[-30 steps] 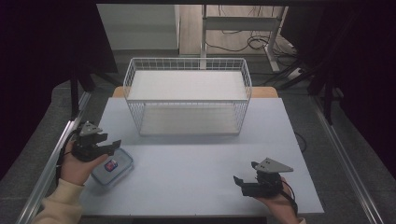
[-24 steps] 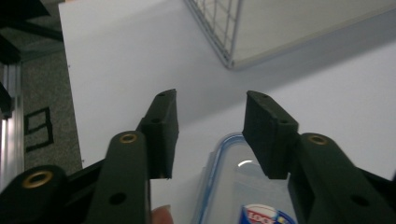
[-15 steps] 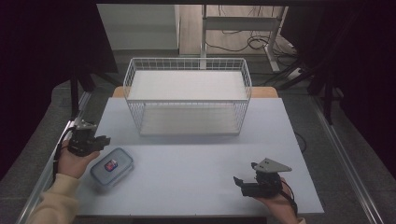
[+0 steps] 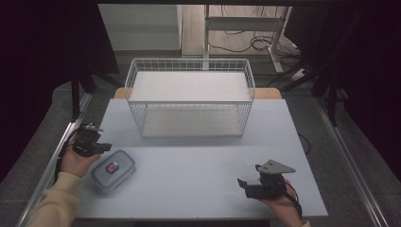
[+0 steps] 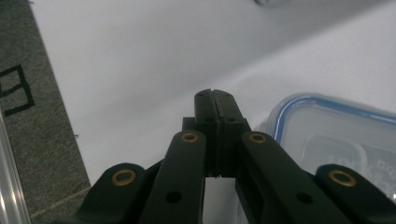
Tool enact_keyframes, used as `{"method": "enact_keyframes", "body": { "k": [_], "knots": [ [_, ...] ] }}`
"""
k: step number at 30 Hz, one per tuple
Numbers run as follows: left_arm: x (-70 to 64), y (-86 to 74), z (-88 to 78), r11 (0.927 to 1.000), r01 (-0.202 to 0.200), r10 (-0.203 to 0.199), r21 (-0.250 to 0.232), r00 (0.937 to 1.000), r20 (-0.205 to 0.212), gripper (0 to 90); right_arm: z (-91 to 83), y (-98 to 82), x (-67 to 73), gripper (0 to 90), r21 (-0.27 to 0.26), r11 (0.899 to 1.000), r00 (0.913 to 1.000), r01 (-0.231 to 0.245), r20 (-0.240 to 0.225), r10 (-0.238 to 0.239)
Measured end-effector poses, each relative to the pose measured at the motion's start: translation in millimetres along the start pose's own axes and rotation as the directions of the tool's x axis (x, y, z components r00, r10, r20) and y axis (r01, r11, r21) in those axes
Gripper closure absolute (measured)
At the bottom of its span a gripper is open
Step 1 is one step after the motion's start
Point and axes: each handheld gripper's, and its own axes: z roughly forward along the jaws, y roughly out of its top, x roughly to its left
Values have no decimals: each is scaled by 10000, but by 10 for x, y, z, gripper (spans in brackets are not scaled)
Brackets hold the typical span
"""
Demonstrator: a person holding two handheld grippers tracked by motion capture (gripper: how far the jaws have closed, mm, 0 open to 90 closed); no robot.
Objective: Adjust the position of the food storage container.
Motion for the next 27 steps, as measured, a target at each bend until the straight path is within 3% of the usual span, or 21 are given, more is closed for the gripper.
{"method": "enact_keyframes", "body": {
  "k": [5,7,10,16,21,24,27],
  "knots": [
    [-9,3,31,9994,-285,280,217,9993,266,900,-2,-10,-43,155,4,9999,9999,-143,74,143],
    [-26,4,49,9983,-459,431,358,9964,733,900,3,-11,-42,155,31,9999,9999,-117,72,117],
    [-55,11,63,9971,-642,615,406,9959,662,900,10,-15,-39,155,67,9999,9999,-100,77,100],
    [-170,59,87,9920,-1147,1085,527,9882,1080,899,8,-13,-44,155,47,9999,9999,-152,66,152],
    [-361,116,76,9806,-1880,1782,549,9727,1484,899,12,-16,-45,157,88,9998,9998,-169,58,169],
    [-413,137,82,9781,-1998,1886,587,9694,1573,899,6,-14,-46,158,94,9998,9998,-184,72,184],
    [-415,135,92,9798,-1888,1766,656,9716,1577,898,-1,-13,-48,159,80,9998,9998,-173,80,173]
  ]
}}
